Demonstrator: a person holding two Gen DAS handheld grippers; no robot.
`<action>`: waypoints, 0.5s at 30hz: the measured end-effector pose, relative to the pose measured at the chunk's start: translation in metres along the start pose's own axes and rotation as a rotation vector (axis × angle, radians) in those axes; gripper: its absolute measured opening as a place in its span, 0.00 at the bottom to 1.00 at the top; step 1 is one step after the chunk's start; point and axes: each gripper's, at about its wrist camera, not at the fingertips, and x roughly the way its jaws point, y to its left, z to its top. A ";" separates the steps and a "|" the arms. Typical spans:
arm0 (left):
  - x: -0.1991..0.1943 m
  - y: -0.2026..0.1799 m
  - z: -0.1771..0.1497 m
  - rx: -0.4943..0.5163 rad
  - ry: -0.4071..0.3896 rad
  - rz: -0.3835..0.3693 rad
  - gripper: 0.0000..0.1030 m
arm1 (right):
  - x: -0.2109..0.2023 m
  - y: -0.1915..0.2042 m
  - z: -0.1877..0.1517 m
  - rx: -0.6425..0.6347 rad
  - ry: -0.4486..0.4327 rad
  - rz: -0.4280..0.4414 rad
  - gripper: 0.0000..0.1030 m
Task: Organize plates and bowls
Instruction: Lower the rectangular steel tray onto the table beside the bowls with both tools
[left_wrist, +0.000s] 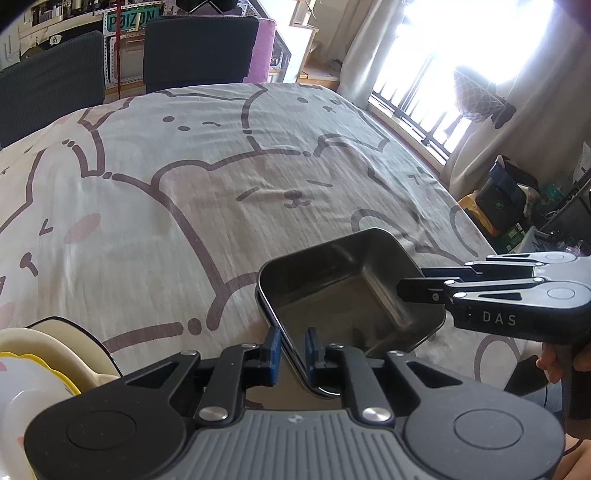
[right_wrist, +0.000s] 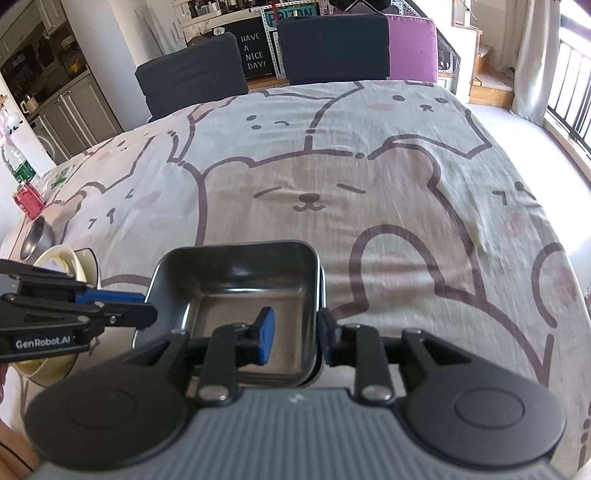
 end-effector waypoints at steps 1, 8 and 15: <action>0.000 0.000 0.000 0.003 0.001 0.000 0.14 | 0.000 0.000 0.000 -0.002 0.001 -0.001 0.32; 0.001 0.001 0.000 -0.003 0.007 -0.010 0.14 | 0.004 -0.002 0.000 0.002 0.016 0.006 0.32; 0.001 0.000 -0.001 -0.002 0.013 -0.024 0.16 | 0.008 -0.006 0.000 0.019 0.045 0.009 0.32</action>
